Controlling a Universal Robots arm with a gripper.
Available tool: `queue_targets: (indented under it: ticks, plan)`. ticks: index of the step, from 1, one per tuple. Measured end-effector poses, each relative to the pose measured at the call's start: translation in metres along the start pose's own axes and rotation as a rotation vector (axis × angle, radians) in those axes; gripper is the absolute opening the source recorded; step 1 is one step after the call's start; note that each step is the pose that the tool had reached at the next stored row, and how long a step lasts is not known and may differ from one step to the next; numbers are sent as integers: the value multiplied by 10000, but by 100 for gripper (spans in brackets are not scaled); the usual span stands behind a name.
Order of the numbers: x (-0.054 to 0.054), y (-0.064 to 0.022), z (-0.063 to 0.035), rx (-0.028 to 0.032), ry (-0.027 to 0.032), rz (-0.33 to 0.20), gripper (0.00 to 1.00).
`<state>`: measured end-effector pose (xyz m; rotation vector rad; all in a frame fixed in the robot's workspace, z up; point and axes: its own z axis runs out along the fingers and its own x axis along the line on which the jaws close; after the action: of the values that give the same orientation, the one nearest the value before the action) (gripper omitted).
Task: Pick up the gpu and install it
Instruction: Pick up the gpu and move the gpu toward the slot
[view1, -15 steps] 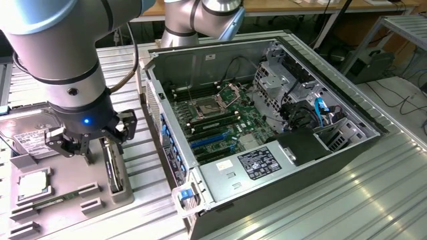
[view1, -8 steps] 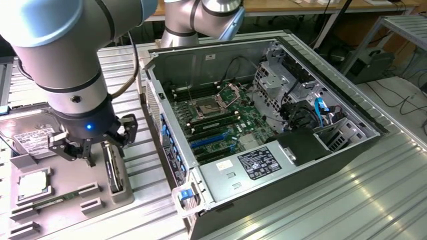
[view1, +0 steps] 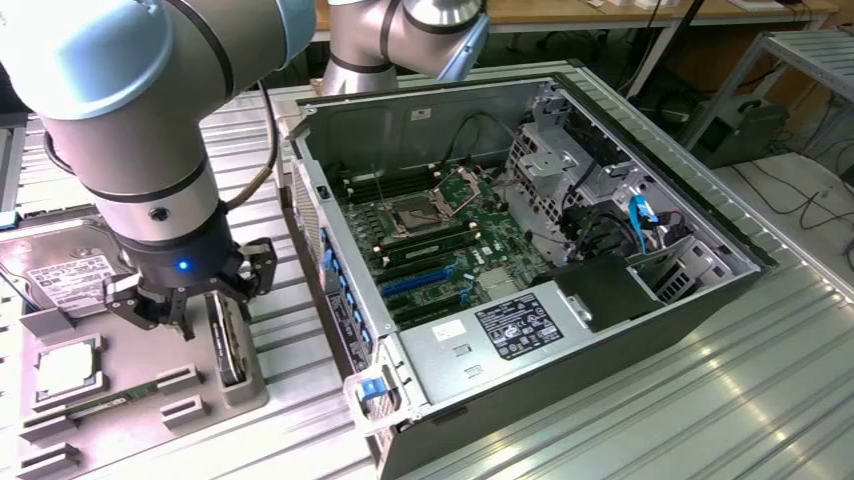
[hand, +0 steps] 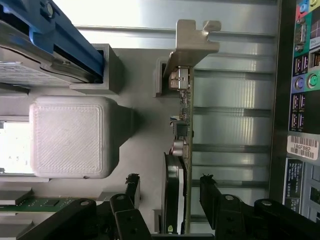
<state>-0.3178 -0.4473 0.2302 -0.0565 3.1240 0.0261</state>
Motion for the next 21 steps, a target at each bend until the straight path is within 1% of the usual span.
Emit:
queue_targets:
  ticks: [5,12,15,16,17,18,19,21]
  plan:
    - [0,11,82,0,0,-2,60]
    - [0,12,82,1,0,-1,59]
    - [1,12,82,1,0,-1,40]
    - [0,11,82,1,-1,-1,40]
    - [0,12,82,1,-1,-1,34]
    - [0,12,82,0,-1,-1,34]
    - [0,12,82,1,-1,-1,28]
    - [0,12,82,1,0,-1,28]
